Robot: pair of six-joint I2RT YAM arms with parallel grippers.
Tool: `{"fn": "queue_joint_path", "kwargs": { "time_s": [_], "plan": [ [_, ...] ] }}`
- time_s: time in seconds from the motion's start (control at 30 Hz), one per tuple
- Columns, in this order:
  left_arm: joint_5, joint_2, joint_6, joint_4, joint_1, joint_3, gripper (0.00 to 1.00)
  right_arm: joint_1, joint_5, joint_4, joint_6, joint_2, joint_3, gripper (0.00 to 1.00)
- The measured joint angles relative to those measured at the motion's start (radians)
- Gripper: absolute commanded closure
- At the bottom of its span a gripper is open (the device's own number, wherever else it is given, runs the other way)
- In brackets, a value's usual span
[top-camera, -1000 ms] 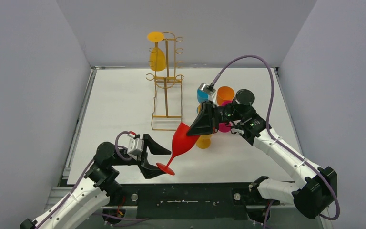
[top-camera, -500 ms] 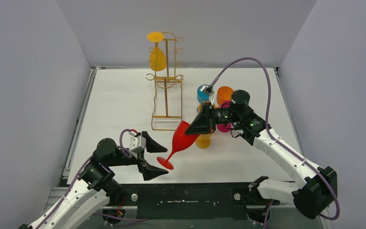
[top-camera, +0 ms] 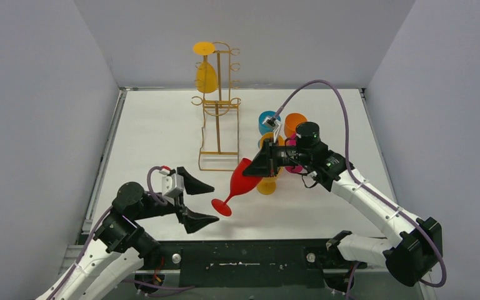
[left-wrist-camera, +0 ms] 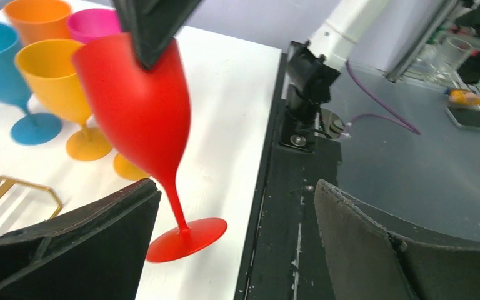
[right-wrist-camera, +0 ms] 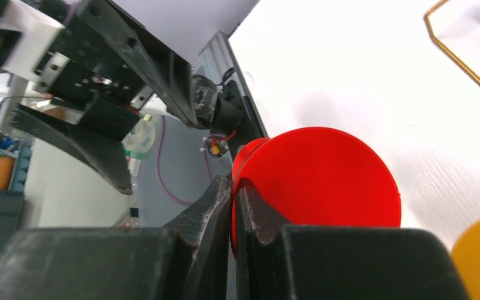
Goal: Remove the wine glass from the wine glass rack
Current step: Place the wine glass at the center of the board.
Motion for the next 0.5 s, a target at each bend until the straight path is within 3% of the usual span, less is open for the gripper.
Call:
{"fn": "queue_joint_path", "kwargs": {
  "time_s": [0.2,0.5],
  "plan": [
    [-0.200,0.089,-0.055,-0.116,0.000,0.100,0.05,0.079,0.225,-0.112,-0.087,-0.011,-0.001,1.00],
    [-0.537,0.203,-0.064,-0.271,0.000,0.225,0.03,0.407,0.691,-0.175,-0.190,-0.124,-0.024,1.00]
  ]
}}
